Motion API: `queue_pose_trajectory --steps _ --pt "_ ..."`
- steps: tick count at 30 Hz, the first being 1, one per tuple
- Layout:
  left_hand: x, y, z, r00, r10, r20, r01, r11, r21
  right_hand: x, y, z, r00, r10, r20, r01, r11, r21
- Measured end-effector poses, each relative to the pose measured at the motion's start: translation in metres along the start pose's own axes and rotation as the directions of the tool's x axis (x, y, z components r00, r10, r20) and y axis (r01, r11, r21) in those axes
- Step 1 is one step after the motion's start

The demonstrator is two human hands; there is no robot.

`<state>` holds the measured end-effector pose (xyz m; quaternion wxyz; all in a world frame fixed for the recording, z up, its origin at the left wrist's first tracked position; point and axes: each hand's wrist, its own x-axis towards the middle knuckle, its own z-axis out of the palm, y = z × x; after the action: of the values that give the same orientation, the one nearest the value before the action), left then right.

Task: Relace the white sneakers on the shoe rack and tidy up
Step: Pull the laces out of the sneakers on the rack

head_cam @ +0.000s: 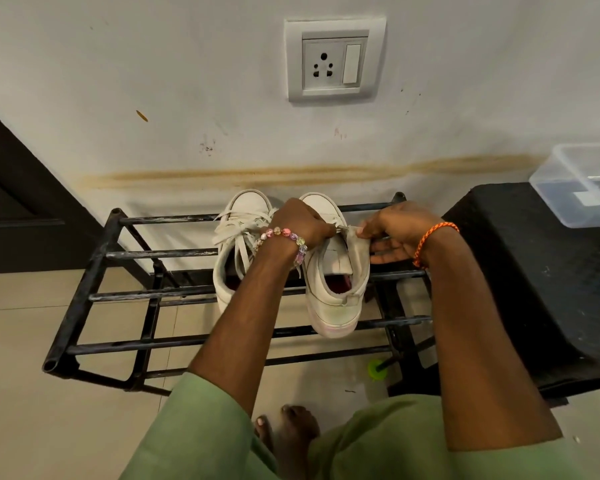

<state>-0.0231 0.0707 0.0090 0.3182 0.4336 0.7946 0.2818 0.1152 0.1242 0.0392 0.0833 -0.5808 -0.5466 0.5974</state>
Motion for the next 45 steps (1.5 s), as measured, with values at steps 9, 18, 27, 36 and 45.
queue_pose_trajectory --steps 9,18,27,36,45 --pt "0.003 0.008 -0.029 0.988 0.004 -0.153 -0.078 0.873 -0.481 0.003 0.003 -0.001 1.0 0.004 -0.001 -0.004 1.0 0.012" --pt "0.004 0.001 -0.028 0.996 -0.066 -0.067 0.026 0.879 -0.477 0.002 0.003 -0.001 1.0 0.0 -0.012 0.0 1.0 0.004" --pt "0.001 -0.004 -0.009 0.997 0.071 -0.011 -0.07 0.996 0.05 -0.001 0.001 0.0 1.0 0.002 -0.001 -0.002 1.0 0.01" --pt "0.009 -0.012 -0.029 0.991 -0.099 -0.093 0.083 0.983 -0.162 0.001 0.002 -0.001 1.0 0.005 0.006 -0.005 1.0 0.021" --pt "0.0 0.001 -0.043 0.79 -0.344 -0.507 -0.13 0.714 -0.688 0.002 0.002 -0.001 1.0 0.006 0.009 -0.006 1.0 0.009"
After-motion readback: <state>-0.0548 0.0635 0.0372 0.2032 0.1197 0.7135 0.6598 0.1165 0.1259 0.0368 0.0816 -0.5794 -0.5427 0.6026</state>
